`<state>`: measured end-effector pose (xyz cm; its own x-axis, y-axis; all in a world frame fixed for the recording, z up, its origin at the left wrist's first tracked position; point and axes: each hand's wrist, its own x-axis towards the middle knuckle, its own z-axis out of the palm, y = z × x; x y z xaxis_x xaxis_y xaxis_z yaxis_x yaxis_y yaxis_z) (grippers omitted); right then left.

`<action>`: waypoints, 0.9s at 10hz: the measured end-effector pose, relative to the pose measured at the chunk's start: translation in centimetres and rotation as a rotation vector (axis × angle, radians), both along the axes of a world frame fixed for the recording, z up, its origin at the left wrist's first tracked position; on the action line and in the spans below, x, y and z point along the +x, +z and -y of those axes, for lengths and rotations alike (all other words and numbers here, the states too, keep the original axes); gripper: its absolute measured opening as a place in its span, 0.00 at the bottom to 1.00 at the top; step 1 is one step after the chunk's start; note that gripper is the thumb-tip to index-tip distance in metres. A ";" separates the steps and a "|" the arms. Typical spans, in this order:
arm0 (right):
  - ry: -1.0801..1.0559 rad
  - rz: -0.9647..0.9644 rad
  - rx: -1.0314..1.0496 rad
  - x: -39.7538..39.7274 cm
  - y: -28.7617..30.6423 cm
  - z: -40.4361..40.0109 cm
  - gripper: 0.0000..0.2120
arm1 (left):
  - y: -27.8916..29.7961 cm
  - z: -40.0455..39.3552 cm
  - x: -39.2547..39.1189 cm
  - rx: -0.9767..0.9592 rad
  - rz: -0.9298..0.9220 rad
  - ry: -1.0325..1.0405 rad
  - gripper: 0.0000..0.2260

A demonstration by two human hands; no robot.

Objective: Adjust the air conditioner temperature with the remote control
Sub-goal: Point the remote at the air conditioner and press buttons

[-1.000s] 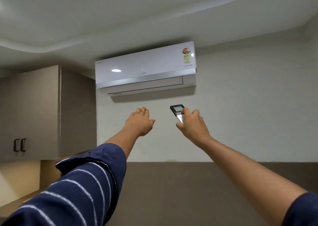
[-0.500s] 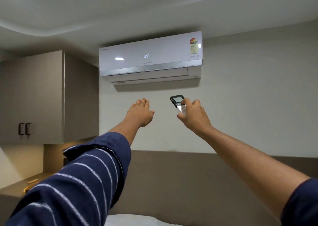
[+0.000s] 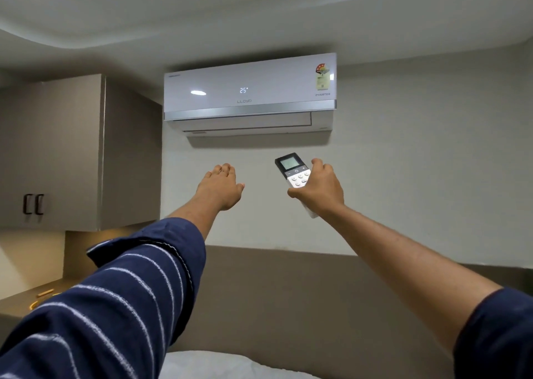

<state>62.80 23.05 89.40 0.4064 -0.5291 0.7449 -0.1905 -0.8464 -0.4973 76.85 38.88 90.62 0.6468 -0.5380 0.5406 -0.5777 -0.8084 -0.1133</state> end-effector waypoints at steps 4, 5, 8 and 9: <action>0.185 0.081 0.358 -0.9 -1.0 -0.1 0.23 | -0.1 -0.7 -1.8 0.007 0.022 -0.010 0.29; 0.390 0.070 0.572 -1.1 -1.0 -0.6 0.23 | -0.2 -0.7 -2.2 0.019 0.026 -0.015 0.29; 0.813 0.049 1.006 -1.3 -1.9 -1.0 0.11 | -0.3 -1.7 -2.3 0.063 0.073 0.020 0.30; 0.811 0.018 0.995 -1.3 -2.0 -0.9 0.07 | -0.5 -1.9 -2.3 0.065 0.079 0.028 0.30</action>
